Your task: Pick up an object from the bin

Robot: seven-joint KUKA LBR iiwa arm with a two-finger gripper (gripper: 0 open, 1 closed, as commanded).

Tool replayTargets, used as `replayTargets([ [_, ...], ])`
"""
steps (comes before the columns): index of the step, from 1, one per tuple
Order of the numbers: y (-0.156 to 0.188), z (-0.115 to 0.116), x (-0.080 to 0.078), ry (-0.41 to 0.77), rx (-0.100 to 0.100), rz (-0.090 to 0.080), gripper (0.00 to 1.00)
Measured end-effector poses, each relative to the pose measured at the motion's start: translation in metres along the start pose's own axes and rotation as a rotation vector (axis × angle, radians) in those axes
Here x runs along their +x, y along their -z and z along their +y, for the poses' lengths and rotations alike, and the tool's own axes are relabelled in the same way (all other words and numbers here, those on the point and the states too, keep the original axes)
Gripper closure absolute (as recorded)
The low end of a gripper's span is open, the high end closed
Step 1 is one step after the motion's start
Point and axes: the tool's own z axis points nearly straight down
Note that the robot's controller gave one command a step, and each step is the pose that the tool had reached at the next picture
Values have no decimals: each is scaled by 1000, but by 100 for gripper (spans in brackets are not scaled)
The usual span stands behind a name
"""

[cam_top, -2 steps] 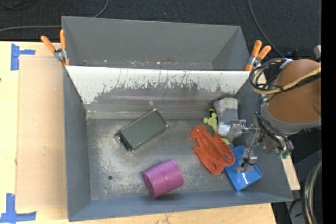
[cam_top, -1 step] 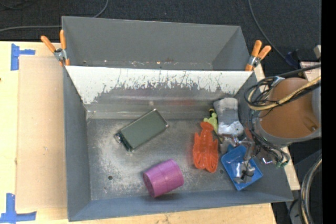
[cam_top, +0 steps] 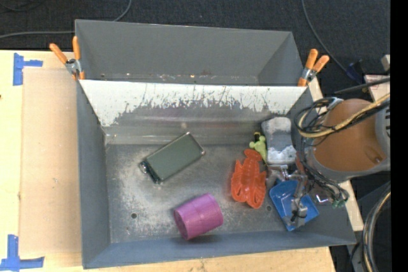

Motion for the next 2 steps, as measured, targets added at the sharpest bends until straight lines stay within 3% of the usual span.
replayTargets([
  [1, 56, 63, -10, -12, -2, -3, 0],
  [2, 0, -11, -12, -76, -6, -2, 0],
])
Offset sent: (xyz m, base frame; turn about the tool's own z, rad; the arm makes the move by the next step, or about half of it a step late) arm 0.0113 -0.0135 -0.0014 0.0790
